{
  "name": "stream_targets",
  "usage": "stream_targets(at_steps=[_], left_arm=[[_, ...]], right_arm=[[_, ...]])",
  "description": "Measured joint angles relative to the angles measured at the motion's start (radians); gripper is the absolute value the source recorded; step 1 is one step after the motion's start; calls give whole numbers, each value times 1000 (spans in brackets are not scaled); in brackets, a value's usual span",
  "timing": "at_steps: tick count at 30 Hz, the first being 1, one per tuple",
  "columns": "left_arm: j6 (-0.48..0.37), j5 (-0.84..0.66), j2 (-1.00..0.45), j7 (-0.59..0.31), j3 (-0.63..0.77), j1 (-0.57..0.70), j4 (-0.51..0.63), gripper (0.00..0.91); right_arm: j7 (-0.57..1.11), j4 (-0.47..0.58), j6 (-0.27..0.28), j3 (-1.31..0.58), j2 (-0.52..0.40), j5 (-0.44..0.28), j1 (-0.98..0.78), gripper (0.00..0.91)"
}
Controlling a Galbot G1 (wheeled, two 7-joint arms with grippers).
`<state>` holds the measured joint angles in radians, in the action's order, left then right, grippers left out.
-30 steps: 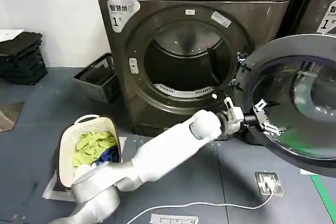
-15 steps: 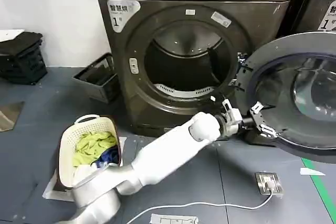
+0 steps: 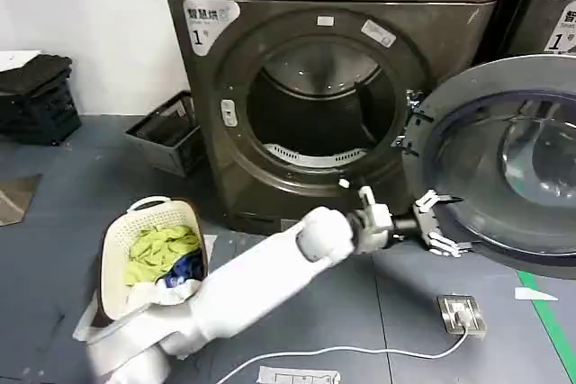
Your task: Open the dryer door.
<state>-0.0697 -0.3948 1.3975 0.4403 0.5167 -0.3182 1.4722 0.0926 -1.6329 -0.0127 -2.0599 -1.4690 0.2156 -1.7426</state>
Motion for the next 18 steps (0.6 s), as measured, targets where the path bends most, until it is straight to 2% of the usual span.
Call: stream_targets(at_steps=[5, 18], left_arm=[[73, 72, -115, 38, -1, -23, 104, 907], [208, 124, -500, 100, -63, -113, 354, 907]], right_arm=[[-5, 4, 0, 25, 17, -2, 4, 907], [-6, 29, -4, 99, 71, -45, 34, 907]])
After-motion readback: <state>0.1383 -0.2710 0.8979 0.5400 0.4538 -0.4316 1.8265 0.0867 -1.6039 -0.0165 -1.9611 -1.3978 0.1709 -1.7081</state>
